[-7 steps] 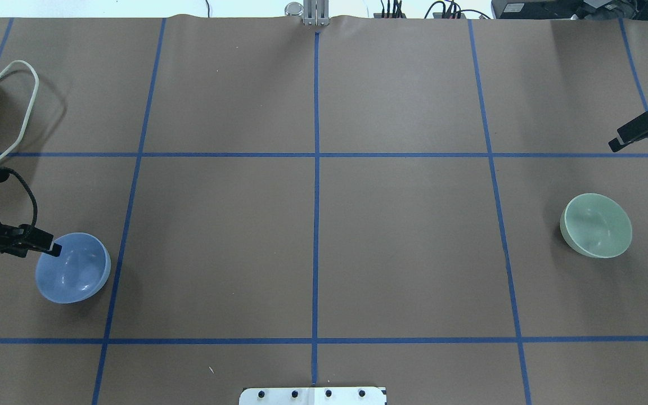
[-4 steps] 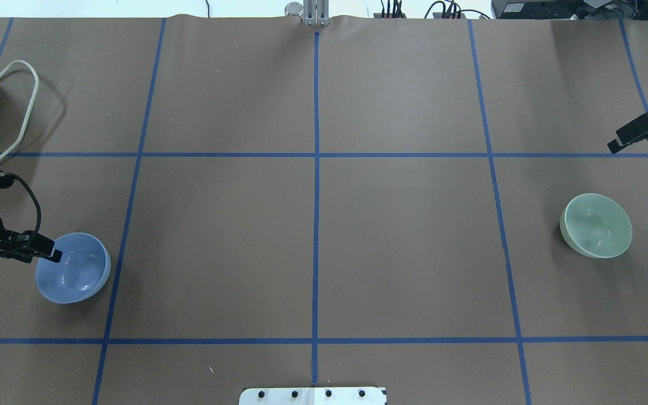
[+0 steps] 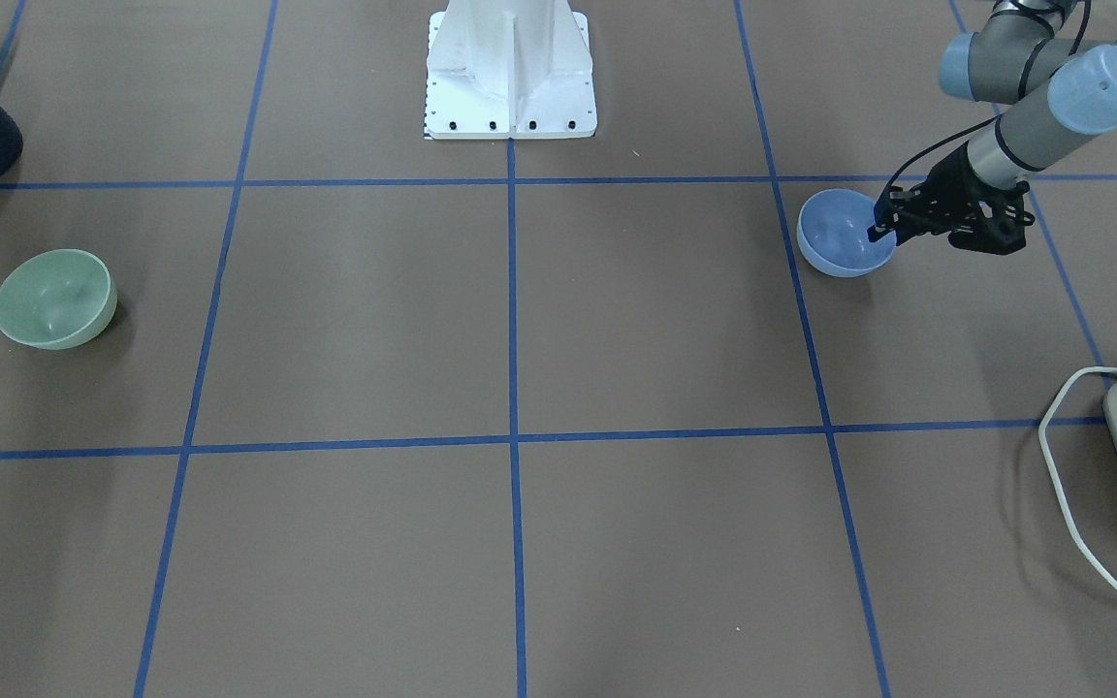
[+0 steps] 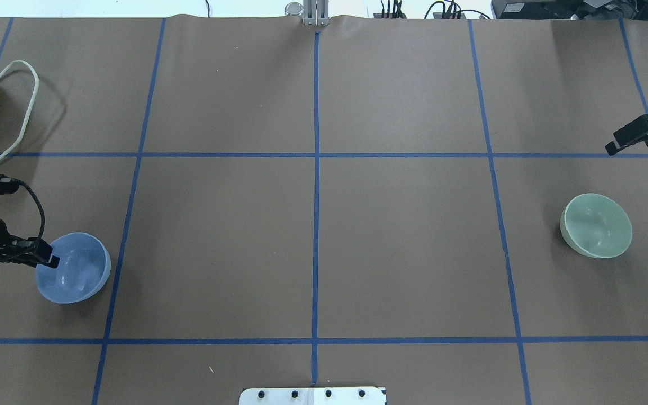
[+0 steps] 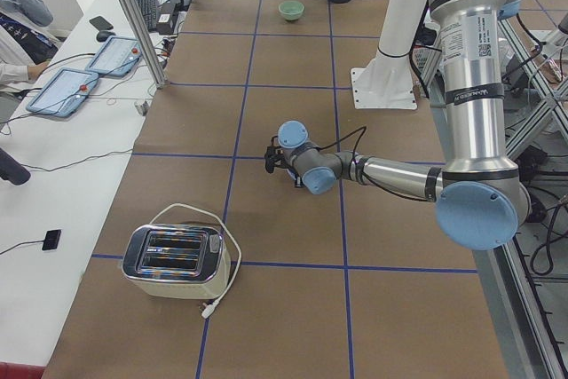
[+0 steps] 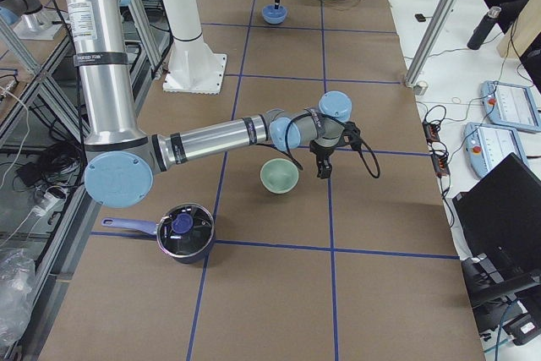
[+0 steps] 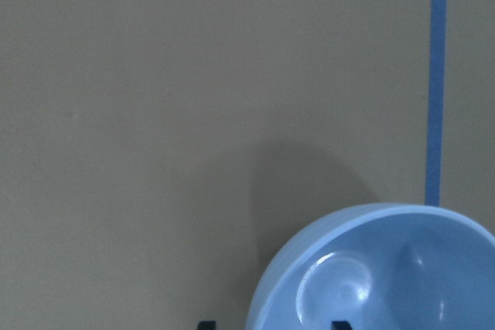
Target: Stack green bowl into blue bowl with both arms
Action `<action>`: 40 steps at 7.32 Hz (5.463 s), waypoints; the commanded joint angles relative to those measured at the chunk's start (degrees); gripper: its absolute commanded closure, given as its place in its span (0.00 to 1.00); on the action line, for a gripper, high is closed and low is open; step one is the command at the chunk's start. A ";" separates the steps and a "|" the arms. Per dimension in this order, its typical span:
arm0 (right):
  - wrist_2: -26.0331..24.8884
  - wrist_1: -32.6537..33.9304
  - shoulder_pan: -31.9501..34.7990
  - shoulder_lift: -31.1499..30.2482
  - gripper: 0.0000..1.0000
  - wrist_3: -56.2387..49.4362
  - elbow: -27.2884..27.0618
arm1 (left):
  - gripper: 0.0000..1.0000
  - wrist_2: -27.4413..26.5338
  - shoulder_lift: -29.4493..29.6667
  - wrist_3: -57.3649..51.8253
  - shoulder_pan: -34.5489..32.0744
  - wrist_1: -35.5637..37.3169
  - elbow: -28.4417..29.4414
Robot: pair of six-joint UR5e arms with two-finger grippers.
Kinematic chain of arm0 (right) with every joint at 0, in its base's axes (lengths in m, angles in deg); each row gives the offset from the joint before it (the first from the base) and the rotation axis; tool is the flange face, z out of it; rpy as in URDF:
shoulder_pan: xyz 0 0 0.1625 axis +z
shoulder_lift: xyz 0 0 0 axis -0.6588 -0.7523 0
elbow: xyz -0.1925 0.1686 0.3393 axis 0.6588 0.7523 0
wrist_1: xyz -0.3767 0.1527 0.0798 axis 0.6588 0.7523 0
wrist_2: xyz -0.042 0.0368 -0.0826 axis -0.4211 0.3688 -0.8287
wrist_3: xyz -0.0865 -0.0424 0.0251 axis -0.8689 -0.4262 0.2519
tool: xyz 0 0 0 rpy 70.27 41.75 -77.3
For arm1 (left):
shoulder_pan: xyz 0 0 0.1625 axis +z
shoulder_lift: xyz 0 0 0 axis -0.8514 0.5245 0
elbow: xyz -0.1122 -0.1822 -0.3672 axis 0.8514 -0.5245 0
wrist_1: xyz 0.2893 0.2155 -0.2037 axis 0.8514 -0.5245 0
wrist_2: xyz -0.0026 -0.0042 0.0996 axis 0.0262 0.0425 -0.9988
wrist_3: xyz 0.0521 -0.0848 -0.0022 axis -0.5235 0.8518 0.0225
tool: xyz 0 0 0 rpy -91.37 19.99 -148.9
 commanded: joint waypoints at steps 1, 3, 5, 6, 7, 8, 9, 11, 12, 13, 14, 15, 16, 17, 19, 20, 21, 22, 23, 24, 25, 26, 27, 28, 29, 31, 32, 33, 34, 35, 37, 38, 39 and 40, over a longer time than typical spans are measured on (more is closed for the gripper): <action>-0.06 0.00 -0.20 0.08 0.00 0.16 0.00 | 0.55 0.00 0.34 -0.05 0.24 0.00 0.75; -0.15 0.00 -0.46 0.08 0.00 0.25 0.18 | 0.73 0.00 0.26 -0.05 0.24 -0.17 0.75; -0.15 0.00 -0.64 0.08 0.00 0.25 0.09 | 1.00 -0.09 0.35 0.04 0.24 -0.18 0.75; -0.15 0.00 -0.64 0.08 0.00 0.25 0.18 | 1.00 -0.09 0.35 0.04 0.24 -0.26 0.75; -0.15 0.00 -0.64 0.08 0.00 0.16 0.18 | 1.00 -0.09 0.35 0.04 0.24 -0.26 0.40; -0.15 0.00 -0.72 0.08 0.00 0.07 0.18 | 1.00 -0.09 0.52 0.21 0.15 -0.26 0.14; -0.15 0.00 -0.73 0.08 0.00 0.07 0.18 | 1.00 0.44 0.78 0.47 0.06 -0.18 -1.61; -0.23 0.00 -0.73 0.08 0.00 -0.10 0.35 | 1.00 0.79 5.49 10.43 0.15 0.43 -2.94; -0.23 0.00 -0.73 0.08 0.00 -0.19 0.44 | 1.00 0.71 9.79 14.59 0.24 2.18 -2.85; -0.32 0.00 -0.73 0.08 0.00 -0.28 0.53 | 1.00 0.79 13.14 15.41 0.24 5.59 -2.94; -0.32 0.00 -0.73 0.08 0.00 -0.28 0.53 | 1.00 0.79 16.66 15.51 0.15 10.32 -3.12; -0.24 0.00 -0.73 0.08 0.00 -0.28 0.53 | 1.00 0.79 20.43 15.59 0.15 15.50 -3.38; -0.23 0.00 -0.73 0.08 0.00 -0.28 0.44 | 1.00 0.71 24.30 15.77 0.24 20.60 -3.38; -0.23 0.00 -0.73 -0.01 0.00 -0.28 0.44 | 1.00 0.36 28.86 16.20 0.32 26.66 -3.21; -0.23 0.00 -0.73 -0.01 0.00 -0.28 0.53 | 1.00 -0.08 34.25 18.04 1.81 30.58 -1.20; -0.32 0.00 -0.73 -0.01 0.00 -0.28 0.53 | 1.00 -0.96 36.97 19.27 2.43 30.50 1.34; -0.24 0.00 -0.73 -0.01 0.00 -0.28 0.53 | 1.00 -4.01 39.61 21.03 4.52 30.41 3.54; -0.23 0.00 -0.81 -0.01 0.00 -0.19 0.53 | 1.00 -5.00 41.63 22.61 5.76 30.32 5.39; -0.23 0.00 -0.99 -0.01 0.00 -0.19 0.53 | 1.00 -5.18 42.96 23.50 6.38 30.15 6.45; -0.23 0.00 -1.08 -0.01 0.00 -0.19 0.53 | 1.00 -7.79 43.84 24.55 7.43 30.06 6.98; -0.23 0.00 -1.16 -0.01 0.00 -0.19 0.53 | 1.00 -9.65 45.07 25.08 8.84 30.06 8.12; -0.23 0.00 -1.16 -0.01 0.00 -0.19 0.53 | 1.00 -12.71 46.91 25.78 10.24 29.97 9.87; -0.23 0.00 -1.16 -0.01 0.00 -0.19 0.53 | 1.00 -13.70 49.19 25.96 10.95 29.88 12.15; -0.23 0.00 -1.25 -0.01 0.00 -0.19 0.53 | 1.00 -13.71 50.52 26.05 10.96 29.01 13.92; -0.23 0.00 -1.34 -0.01 0.00 -0.19 0.53 | 1.00 -13.88 50.44 25.97 11.66 26.31 15.06; -0.23 0.00 -1.43 -0.01 0.00 -0.19 0.53 | 1.00 -17.57 50.53 27.62 13.33 21.37 17.18; -0.23 0.00 -1.43 -0.01 0.00 -0.19 0.53 | 1.00 -17.66 50.53 27.63 13.51 21.27 17.27; -0.23 0.00 -1.43 -0.01 0.00 -0.19 0.53 | 1.00 -17.66 50.53 27.72 13.60 21.27 17.27; -0.23 0.00 -1.43 -0.10 0.00 -0.19 0.53 | 1.00 -17.66 50.53 27.64 13.86 21.36 17.36; -0.23 0.00 -1.43 -0.10 0.00 -0.19 0.53 | 1.00 -17.66 50.44 27.55 14.30 21.36 17.80; -0.23 0.00 -1.43 -0.10 0.00 -0.19 0.53 | 1.00 -17.66 50.44 27.55 14.39 21.36 17.80; -0.23 0.00 -1.43 -0.10 0.00 -0.19 0.53 | 1.00 -17.66 50.44 27.46 14.39 21.36 17.80; -0.23 0.00 -1.43 -0.10 0.00 -0.19 0.53 | 1.00 -17.66 50.44 27.37 14.39 21.27 17.80; -0.23 0.00 -1.43 -0.10 0.00 -0.19 0.53 | 0.95 -17.66 50.44 27.20 14.39 21.18 17.80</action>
